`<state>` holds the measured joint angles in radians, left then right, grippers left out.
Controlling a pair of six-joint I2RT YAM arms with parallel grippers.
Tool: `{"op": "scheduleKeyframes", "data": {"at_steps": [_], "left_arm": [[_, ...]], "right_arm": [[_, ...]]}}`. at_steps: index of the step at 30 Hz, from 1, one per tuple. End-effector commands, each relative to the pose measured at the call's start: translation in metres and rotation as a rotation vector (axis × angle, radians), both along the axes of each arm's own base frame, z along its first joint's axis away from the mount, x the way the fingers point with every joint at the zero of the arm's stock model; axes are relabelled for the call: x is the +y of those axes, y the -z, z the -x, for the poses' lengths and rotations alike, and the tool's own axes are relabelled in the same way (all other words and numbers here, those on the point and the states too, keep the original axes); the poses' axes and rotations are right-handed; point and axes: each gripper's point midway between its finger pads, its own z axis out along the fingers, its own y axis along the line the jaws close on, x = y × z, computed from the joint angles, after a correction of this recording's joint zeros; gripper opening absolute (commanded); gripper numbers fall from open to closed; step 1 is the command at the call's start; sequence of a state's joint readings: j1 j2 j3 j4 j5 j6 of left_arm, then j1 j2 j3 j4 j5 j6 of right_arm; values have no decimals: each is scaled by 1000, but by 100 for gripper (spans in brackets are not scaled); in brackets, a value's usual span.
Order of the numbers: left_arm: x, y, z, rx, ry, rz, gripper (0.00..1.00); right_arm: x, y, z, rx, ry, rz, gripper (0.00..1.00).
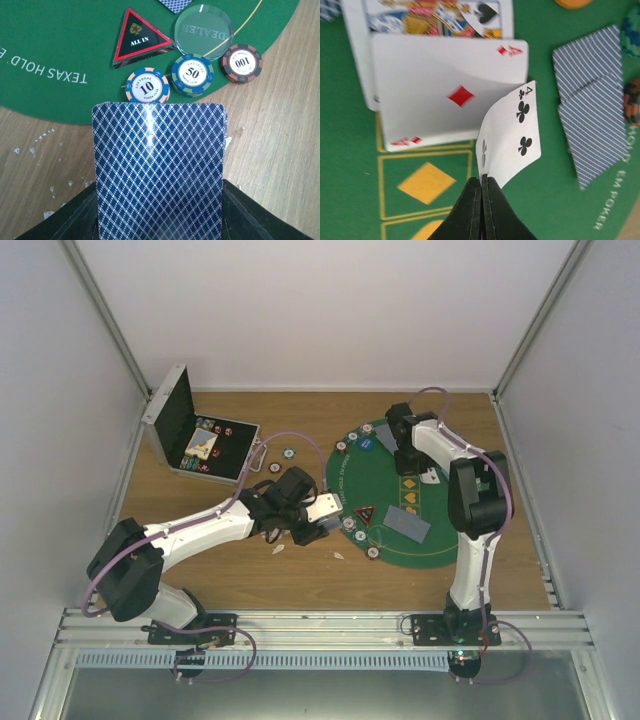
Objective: Distribute texas hold em gaming equipment
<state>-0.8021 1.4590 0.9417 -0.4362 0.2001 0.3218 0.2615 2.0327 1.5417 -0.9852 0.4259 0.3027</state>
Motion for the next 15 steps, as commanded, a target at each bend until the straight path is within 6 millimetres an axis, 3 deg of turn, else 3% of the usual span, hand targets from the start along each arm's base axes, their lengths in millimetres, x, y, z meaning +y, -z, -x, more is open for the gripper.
{"op": "scheduleKeyframes", "data": {"at_steps": [1, 15], "left_arm": [[-5, -10, -6, -32, -10, 46, 56], [-3, -10, -6, -35, -14, 42, 56]], "right_arm": [[25, 4, -17, -15, -19, -102, 1], [45, 24, -20, 24, 19, -203, 3]]}}
